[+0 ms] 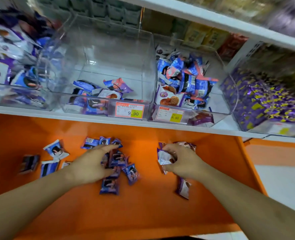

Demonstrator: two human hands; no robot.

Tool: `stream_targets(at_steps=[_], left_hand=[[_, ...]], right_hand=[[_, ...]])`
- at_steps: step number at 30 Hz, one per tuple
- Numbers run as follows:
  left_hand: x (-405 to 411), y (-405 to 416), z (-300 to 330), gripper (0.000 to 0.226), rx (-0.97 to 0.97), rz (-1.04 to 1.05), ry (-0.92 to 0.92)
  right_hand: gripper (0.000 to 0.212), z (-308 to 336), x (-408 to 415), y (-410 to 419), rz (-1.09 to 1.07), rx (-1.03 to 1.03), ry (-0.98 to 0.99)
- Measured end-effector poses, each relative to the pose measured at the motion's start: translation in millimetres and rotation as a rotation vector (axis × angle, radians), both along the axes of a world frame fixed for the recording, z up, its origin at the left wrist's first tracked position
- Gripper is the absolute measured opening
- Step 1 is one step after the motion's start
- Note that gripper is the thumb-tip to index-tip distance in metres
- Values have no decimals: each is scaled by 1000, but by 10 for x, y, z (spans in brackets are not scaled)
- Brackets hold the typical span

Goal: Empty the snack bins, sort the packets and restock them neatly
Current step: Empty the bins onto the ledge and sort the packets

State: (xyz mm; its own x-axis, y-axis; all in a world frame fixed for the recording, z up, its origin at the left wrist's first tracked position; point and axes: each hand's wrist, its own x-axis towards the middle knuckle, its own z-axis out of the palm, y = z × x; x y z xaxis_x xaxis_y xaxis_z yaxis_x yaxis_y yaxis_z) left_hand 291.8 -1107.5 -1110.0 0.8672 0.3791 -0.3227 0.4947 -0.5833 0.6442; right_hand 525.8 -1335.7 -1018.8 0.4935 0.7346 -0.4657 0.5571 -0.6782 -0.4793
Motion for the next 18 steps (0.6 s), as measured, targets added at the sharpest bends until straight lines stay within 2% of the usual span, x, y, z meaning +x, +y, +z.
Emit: stream_targets(at_steps=[3,6,10,13,18], left_hand=[[138,-223,148,85,-30,4,-43],[249,-408,211,82,-21,-25,-110],[311,-508,189,81,-79,-33,-133],[287,-499,231,81,-77,-43,-122],[214,-400,571,80,-22,-89,-141]], right_hand=[[59,-291,310,-207,-14,-147,-124],[65,-604,569,-330,-45,-232,-225],[82,-940,757,-330,-78,-289,-233],[75,-991,706,-166,42,-322,-241],[48,-585,226,322,199,-197,-165]])
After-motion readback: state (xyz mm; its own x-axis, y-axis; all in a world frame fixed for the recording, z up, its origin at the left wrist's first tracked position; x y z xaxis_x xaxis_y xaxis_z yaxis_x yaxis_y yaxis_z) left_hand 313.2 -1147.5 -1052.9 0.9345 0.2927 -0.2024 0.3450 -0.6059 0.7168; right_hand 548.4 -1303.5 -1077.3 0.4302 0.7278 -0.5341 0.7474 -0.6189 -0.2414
